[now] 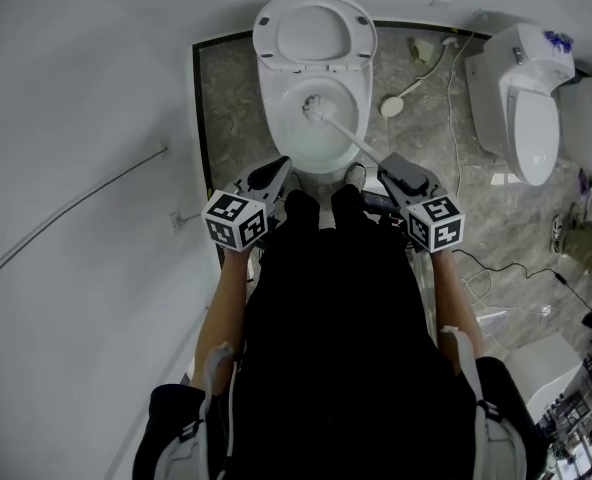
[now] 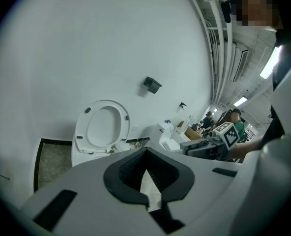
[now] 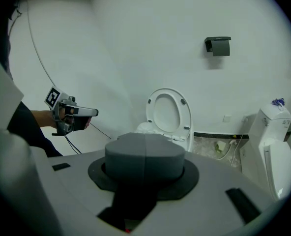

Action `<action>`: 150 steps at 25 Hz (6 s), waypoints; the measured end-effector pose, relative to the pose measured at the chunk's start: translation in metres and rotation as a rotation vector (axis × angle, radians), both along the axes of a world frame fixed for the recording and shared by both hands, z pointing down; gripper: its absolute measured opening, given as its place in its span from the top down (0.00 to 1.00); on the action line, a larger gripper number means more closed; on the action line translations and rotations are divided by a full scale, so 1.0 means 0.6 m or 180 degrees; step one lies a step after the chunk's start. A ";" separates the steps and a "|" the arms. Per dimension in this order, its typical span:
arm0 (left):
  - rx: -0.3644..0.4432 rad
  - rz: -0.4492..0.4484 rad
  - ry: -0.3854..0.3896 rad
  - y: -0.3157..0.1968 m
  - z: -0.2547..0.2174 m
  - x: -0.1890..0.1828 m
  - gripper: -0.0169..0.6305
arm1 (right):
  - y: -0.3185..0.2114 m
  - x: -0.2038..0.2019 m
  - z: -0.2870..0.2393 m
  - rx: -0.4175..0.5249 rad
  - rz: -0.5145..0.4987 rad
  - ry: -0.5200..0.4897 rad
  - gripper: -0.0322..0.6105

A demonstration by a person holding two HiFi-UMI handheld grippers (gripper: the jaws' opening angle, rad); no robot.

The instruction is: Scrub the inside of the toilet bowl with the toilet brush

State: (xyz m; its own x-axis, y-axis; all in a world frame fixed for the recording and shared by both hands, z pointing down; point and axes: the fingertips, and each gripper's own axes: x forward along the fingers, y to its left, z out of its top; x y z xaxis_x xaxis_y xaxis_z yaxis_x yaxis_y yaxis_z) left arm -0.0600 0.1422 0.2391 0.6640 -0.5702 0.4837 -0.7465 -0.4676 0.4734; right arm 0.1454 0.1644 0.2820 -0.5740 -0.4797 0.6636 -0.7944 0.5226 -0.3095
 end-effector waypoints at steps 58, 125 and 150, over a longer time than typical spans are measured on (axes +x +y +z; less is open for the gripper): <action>-0.0525 0.0059 -0.0198 -0.039 0.233 -0.031 0.96 | -0.076 -0.104 0.311 -0.0258 -0.0414 0.1012 0.72; -0.0797 0.0322 -0.0183 -0.030 0.346 -0.005 0.96 | -0.265 -0.070 0.493 -0.0387 -0.0309 0.1829 0.72; -0.0799 0.0338 -0.0134 -0.032 0.346 0.009 0.96 | -0.207 -0.018 0.492 -0.0620 -0.0193 0.1900 0.72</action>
State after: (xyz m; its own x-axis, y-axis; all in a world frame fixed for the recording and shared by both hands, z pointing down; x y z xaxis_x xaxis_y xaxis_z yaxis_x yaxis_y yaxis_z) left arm -0.0545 0.1233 0.4469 0.6900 -0.3573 0.6294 -0.7209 -0.4164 0.5540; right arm 0.1347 0.0401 0.5771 -0.1001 -0.2959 0.9500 -0.8304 0.5508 0.0841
